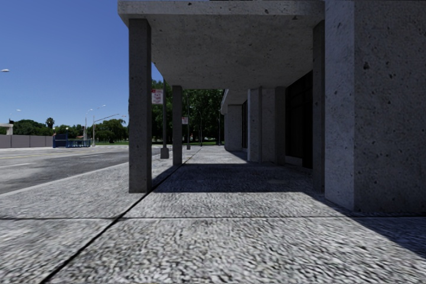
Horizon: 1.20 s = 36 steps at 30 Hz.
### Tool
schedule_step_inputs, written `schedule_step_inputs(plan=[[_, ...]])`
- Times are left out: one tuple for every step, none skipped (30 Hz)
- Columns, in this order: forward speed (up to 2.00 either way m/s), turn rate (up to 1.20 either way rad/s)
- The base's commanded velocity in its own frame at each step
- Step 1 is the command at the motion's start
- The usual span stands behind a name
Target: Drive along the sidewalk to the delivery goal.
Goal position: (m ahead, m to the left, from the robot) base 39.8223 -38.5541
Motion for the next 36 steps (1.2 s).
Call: schedule_step_inputs(plan=[[1.88, 0.00], [1.88, 0.00], [1.88, 0.00], [1.88, 0.00], [1.88, 0.00], [1.89, 0.00], [1.89, 0.00], [1.89, 0.00], [1.89, 0.00], [1.90, 0.00], [1.90, 0.00], [1.91, 0.00], [1.91, 0.00], [1.91, 0.00], [1.91, 0.00], [1.91, 0.00], [1.91, 0.00], [1.91, 0.00], [1.91, 0.00], [1.91, 0.00], [1.91, 0.00], [1.91, 0.00], [1.91, 0.00], [1.91, 0.00], [1.91, 0.00], [1.91, 0.00], [1.91, 0.00], [1.91, 0.00], [1.91, 0.00], [1.91, 0.00], [1.91, 0.00], [1.91, 0.00], [1.91, 0.00], [1.91, 0.00], [1.91, 0.00], [1.91, 0.00]])
